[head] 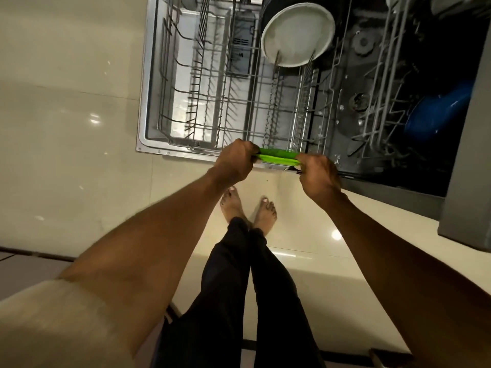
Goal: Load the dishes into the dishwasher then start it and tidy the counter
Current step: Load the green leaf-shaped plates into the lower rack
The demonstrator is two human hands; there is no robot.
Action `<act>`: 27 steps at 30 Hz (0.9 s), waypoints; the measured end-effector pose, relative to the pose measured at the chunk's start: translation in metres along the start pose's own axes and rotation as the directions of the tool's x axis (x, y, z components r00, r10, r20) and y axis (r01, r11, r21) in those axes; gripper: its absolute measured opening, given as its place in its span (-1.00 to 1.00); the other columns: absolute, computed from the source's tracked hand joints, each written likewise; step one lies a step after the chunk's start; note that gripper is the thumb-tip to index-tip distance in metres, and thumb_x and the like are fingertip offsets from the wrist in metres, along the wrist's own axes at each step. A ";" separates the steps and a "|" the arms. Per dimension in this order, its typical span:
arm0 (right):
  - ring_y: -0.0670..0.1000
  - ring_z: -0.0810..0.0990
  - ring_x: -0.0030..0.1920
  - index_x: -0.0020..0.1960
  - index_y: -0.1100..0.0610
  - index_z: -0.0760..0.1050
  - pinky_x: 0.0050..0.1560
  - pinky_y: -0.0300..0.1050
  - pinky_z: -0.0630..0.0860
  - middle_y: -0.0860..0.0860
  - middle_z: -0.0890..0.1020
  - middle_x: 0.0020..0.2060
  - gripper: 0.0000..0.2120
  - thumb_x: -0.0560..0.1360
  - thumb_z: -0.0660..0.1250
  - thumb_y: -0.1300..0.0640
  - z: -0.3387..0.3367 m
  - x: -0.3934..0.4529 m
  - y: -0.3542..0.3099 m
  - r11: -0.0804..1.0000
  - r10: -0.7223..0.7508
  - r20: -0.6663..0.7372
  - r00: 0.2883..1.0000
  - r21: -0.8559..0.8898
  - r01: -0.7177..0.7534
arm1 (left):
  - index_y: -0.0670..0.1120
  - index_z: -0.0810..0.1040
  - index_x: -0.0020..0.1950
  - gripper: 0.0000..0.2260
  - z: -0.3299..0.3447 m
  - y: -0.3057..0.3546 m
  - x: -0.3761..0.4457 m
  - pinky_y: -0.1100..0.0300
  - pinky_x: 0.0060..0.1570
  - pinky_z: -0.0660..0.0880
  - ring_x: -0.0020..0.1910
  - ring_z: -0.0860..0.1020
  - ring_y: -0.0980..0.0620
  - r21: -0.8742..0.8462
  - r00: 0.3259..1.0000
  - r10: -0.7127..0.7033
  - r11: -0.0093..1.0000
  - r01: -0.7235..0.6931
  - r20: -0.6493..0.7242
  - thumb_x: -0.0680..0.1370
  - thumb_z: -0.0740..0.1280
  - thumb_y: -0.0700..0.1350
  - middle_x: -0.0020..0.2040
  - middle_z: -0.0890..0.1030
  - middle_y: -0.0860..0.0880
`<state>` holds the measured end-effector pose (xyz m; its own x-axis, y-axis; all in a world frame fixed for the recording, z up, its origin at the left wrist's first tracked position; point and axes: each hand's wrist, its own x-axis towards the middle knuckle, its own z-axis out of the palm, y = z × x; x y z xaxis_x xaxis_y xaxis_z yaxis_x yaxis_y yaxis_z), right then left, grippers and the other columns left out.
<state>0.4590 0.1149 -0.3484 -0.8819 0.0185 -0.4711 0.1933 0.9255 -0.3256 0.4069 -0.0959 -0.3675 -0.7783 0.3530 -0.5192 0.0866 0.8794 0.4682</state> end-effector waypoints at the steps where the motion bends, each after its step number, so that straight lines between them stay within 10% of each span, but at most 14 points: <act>1: 0.30 0.62 -0.01 0.16 0.11 0.63 -0.09 0.05 0.53 0.22 0.66 -0.02 -0.54 0.41 0.21 0.47 0.003 0.003 0.001 1.000 -0.007 -0.006 1.000 0.009 0.007 | -0.16 0.66 0.08 -0.85 0.002 -0.002 0.004 0.03 -0.17 0.55 -0.13 0.60 -0.26 0.005 1.000 0.001 1.000 -0.001 0.005 0.59 0.34 -0.15 -0.10 0.64 -0.24; 27: 0.23 0.60 0.08 0.20 0.16 0.59 0.01 0.02 0.51 0.17 0.66 0.05 -0.55 0.44 0.21 0.50 0.046 0.058 0.017 0.998 -0.022 -0.079 0.997 -0.052 0.018 | -0.22 0.65 -0.02 -0.90 0.033 -0.021 0.059 0.17 -0.23 0.38 -0.13 0.61 -0.22 -0.228 0.993 -0.113 0.968 0.106 -0.020 0.56 0.38 -0.20 -0.16 0.65 -0.22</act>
<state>0.4307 0.1141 -0.4191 -0.9173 0.0279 -0.3973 0.1546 0.9442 -0.2908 0.3803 -0.0832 -0.4316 -0.7952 0.2447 -0.5547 -0.1404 0.8157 0.5612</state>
